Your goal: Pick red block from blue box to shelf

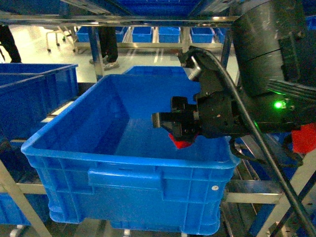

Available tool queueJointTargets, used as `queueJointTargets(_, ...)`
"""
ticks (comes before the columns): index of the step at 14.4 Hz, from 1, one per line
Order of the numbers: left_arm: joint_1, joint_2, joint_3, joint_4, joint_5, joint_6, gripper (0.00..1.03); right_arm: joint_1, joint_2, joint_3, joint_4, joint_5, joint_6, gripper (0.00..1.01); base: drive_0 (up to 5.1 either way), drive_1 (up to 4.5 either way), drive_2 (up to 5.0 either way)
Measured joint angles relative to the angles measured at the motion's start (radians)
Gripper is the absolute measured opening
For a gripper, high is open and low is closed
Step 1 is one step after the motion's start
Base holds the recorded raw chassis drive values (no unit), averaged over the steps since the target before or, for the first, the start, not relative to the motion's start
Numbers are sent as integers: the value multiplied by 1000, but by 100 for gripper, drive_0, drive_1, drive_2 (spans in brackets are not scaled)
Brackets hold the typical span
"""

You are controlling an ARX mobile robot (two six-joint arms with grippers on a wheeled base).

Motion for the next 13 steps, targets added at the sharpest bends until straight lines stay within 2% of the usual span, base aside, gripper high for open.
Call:
queueJointTargets(4, 0, 0, 0, 0, 0, 0, 98, -6, 141, 184, -40, 11, -18, 28, 0, 0, 0)
queueJointTargets(7, 0, 0, 0, 0, 0, 0, 98, 2, 256, 312, -107, 23, -54, 28, 0, 0, 0)
queueJointTargets(8, 0, 0, 0, 0, 0, 0, 98, 13, 283, 343, -123, 42, -74, 28, 0, 0, 0)
queueJointTargets(10, 0, 0, 0, 0, 0, 0, 98, 33, 326, 385, -124, 33, -85, 28, 0, 0, 0)
queueJointTargets(13, 0, 0, 0, 0, 0, 0, 98, 47, 395, 433, -139, 55, -116, 28, 0, 0, 0)
